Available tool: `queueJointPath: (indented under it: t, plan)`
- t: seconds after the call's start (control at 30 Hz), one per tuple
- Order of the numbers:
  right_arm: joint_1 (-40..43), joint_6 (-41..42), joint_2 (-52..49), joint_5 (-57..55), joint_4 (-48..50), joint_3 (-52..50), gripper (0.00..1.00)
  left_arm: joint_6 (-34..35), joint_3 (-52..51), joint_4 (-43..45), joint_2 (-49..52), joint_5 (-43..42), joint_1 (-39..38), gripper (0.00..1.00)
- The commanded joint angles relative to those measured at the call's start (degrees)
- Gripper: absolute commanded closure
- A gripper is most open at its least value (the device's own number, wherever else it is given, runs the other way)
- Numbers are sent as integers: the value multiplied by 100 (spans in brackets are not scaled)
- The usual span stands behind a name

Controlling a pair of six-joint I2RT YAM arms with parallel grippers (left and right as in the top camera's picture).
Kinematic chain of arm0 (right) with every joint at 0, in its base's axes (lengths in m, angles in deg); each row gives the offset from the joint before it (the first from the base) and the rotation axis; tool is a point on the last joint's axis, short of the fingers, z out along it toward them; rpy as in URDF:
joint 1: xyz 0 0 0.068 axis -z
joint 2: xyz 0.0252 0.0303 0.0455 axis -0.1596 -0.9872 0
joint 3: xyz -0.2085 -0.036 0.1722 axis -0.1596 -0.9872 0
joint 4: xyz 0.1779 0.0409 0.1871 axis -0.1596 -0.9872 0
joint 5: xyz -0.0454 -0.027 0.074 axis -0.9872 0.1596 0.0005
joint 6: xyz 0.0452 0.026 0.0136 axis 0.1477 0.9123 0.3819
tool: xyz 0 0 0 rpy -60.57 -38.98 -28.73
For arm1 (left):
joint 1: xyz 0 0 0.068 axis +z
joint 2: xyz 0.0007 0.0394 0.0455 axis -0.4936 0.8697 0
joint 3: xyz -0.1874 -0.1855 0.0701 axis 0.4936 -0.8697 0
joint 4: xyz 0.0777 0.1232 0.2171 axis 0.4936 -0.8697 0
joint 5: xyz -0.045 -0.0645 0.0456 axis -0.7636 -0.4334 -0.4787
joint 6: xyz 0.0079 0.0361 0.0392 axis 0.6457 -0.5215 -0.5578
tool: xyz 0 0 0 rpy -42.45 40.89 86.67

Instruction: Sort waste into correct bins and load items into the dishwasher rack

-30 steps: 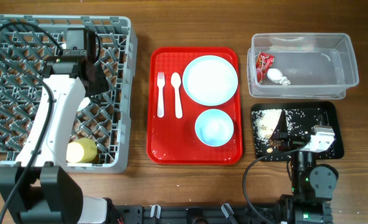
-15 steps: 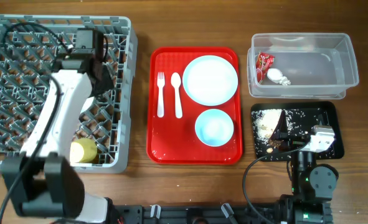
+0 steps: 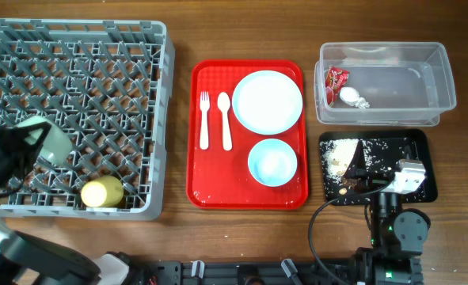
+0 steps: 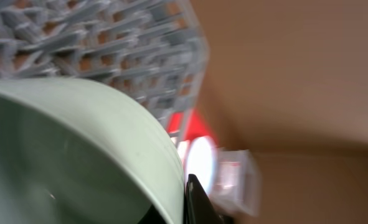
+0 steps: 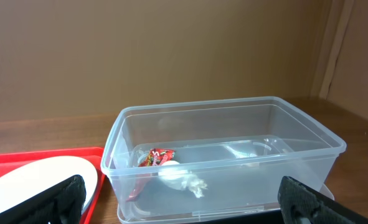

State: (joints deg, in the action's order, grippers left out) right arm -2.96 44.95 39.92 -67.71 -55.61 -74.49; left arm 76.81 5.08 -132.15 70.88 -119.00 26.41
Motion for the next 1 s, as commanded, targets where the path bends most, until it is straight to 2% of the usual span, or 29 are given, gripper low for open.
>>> queueJointPath:
  t: [0.0,0.3,0.57,0.73,0.83,0.9,0.97]
  plan:
    - [17,-48,15,24,15,-4,0,-1316,-774,542,339,-2190,251,96]
    - [17,-48,15,24,15,-4,0,-1335,-994,1399,603,-2188,208,96]
    - [17,-48,15,24,15,-4,0,-1333,-994,2028,883,-2170,-463,96]
    - [17,-50,15,24,15,-4,0,-1311,-994,1921,1156,-1937,-385,96]
    - [17,-48,15,24,15,-4,0,-1307,-994,1707,1158,-1558,-245,96]
    - [17,-48,15,24,15,-4,0,-1274,-994,1497,1158,-1091,-125,91]
    - [17,-48,15,24,15,-4,0,-1010,-994,1362,1158,-828,4,91]
